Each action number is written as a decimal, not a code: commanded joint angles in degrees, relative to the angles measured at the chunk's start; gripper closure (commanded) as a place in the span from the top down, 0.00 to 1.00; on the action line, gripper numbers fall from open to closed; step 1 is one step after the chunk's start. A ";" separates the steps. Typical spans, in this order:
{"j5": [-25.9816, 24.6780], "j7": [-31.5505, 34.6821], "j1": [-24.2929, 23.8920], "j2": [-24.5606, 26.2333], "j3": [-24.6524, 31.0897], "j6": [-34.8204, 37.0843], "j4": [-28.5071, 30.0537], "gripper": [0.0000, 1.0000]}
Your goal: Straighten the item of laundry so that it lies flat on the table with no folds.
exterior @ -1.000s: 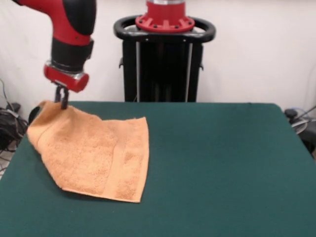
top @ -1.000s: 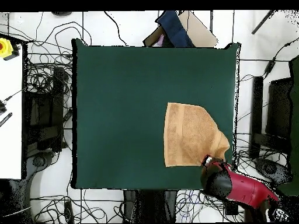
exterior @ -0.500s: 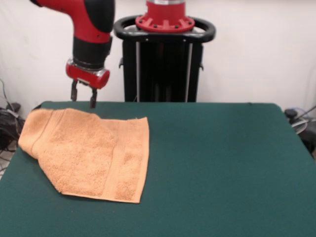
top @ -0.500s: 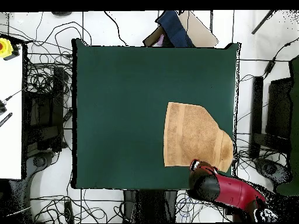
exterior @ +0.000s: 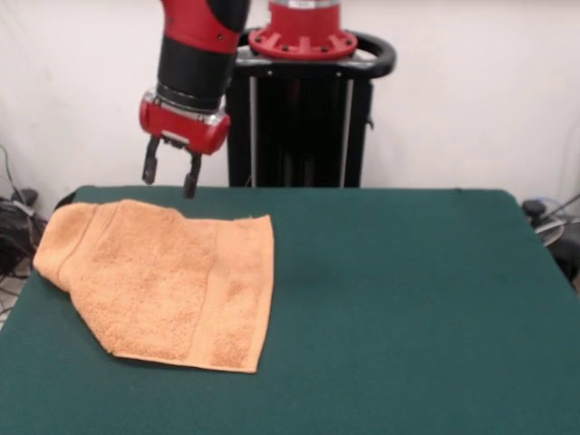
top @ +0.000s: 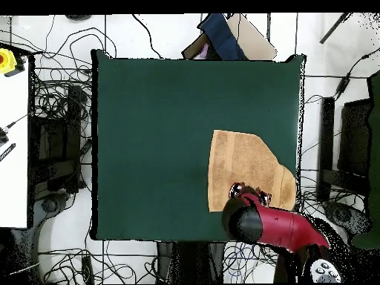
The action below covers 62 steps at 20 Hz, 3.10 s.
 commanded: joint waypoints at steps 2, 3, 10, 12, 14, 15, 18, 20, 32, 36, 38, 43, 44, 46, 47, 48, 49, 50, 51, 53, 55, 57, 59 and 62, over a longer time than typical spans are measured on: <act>9.47 14.05 6.83 10.21 2.61 -6.94 -10.30 1.00; 10.81 14.56 8.17 11.96 1.69 -8.01 -11.57 1.00; 13.11 8.72 8.02 19.53 4.40 -7.71 -16.45 1.00; 12.86 6.92 6.88 18.55 6.09 -4.91 -15.84 1.00; 13.15 6.44 7.10 18.51 6.06 -3.82 -16.55 1.00; 13.25 6.38 7.14 19.77 6.10 -4.40 -18.16 1.00; 12.83 4.37 6.12 24.20 7.60 -4.00 -24.15 1.00; 11.85 2.32 7.06 26.25 6.56 -2.39 -27.56 1.00; 7.18 -10.34 -4.05 38.78 22.69 12.67 -38.95 1.00; 7.82 -12.02 -4.63 39.86 24.38 21.40 -41.05 1.00; 7.11 -13.22 -5.82 40.23 26.34 24.58 -41.53 0.00; 8.57 -5.03 -3.90 37.73 24.60 25.30 -36.76 0.00; 8.72 -2.43 -3.27 36.85 24.12 24.01 -35.09 0.00; 9.18 1.34 -2.23 35.48 23.45 22.31 -32.40 0.00; 9.69 2.46 -1.90 34.97 23.30 22.39 -31.34 0.00; 9.93 3.43 -1.56 34.47 23.12 22.07 -30.39 0.00; 10.12 4.52 -1.18 33.95 22.85 21.43 -29.35 0.00; 10.32 5.61 -0.79 33.44 22.58 20.79 -28.32 0.00; 10.44 7.02 -0.10 32.86 22.00 19.93 -27.46 0.00; 10.84 9.15 1.08 32.09 20.98 18.68 -26.14 0.00; 11.96 10.17 1.28 31.63 21.14 18.00 -24.14 0.00; 13.13 11.48 1.71 31.03 21.19 17.18 -22.09 0.00; 14.79 13.16 2.22 30.57 21.34 17.07 -20.08 0.00; 17.60 18.10 5.75 28.91 18.63 15.64 -17.62 0.00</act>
